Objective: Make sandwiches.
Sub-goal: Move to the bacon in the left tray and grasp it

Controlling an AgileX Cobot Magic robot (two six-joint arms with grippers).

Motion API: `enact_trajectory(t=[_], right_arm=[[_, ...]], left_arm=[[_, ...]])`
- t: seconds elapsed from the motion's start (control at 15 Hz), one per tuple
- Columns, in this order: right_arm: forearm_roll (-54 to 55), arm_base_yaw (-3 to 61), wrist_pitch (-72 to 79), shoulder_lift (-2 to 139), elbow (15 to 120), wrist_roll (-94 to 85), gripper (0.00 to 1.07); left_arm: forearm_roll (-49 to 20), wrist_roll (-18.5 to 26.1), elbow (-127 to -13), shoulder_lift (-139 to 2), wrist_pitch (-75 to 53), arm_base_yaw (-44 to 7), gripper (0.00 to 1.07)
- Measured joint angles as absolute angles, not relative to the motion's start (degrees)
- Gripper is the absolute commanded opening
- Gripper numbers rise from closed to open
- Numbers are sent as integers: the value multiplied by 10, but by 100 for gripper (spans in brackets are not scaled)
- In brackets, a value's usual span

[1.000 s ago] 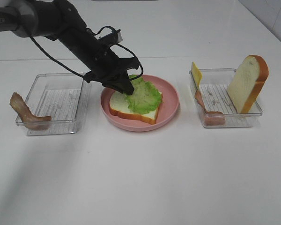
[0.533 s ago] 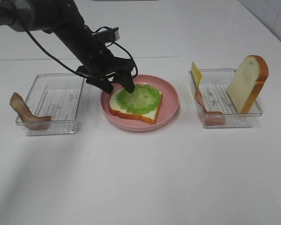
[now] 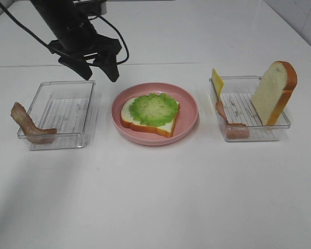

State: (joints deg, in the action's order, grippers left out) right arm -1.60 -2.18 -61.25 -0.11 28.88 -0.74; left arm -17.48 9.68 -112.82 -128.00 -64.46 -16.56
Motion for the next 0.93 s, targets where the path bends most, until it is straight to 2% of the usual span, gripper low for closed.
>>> enact_trajectory(t=[0.33,0.6,0.93], right_arm=[[-16,-22,-612,-1,289,-7,78],[-16,-22,-612,-1,289,-7,78],[-16,-22,-612,-1,289,-7,78]], left_arm=[[-162,84,-1128,-1230,-693,-97,69],[-114,74,-1123,-1179,-693,-72,69],[-46,26,-988,-1088,-694,-29,68]])
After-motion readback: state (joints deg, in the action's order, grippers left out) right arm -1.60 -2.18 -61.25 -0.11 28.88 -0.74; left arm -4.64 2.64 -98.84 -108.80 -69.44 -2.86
